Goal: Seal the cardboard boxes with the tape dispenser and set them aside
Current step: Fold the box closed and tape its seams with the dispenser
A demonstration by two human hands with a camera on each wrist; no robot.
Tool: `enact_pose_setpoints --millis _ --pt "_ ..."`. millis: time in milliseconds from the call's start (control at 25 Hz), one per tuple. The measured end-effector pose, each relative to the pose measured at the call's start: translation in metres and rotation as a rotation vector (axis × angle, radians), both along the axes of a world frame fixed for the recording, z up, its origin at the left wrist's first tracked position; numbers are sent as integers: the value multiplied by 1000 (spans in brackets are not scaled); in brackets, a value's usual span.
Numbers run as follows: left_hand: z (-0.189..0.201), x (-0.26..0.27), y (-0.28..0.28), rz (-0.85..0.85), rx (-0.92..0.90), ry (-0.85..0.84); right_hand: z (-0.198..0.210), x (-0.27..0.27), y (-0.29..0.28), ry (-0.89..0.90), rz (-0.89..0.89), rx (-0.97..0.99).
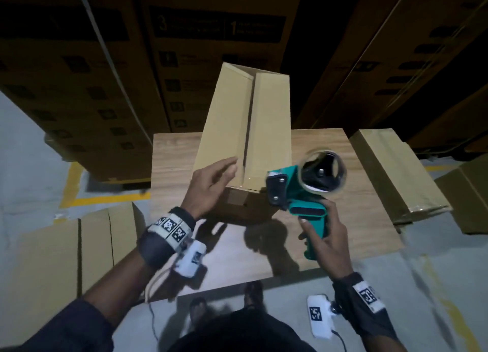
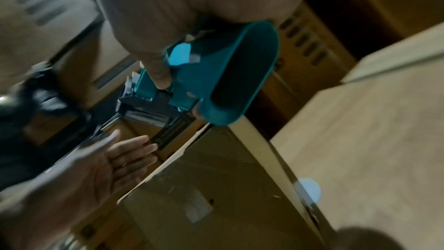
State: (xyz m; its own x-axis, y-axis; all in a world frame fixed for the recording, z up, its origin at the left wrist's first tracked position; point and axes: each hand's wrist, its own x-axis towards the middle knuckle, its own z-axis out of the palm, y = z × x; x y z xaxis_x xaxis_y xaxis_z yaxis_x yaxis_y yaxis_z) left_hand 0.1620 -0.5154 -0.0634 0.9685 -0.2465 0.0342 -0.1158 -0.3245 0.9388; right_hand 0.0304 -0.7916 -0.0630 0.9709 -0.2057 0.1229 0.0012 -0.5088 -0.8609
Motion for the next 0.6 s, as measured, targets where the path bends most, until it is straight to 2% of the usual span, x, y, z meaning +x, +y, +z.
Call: enact_pose_setpoints --millis 80,160,280,400,480,600 --pt "22 -15 -7 102 -254 390 4 14 13 -128 89 -275" --pt "40 -28 -8 90 -374 614 5 26 24 -237 149 -437" --pt "58 -42 -8 165 -496 670 9 34 30 -353 198 -555" --pt "61 -51 -12 236 -761 799 8 34 32 -409 234 -561" --pt "49 -55 -16 242 -922 938 6 33 33 -430 259 -509" --pt "23 -60 -21 327 -1004 1048 1 32 31 -428 289 -440"
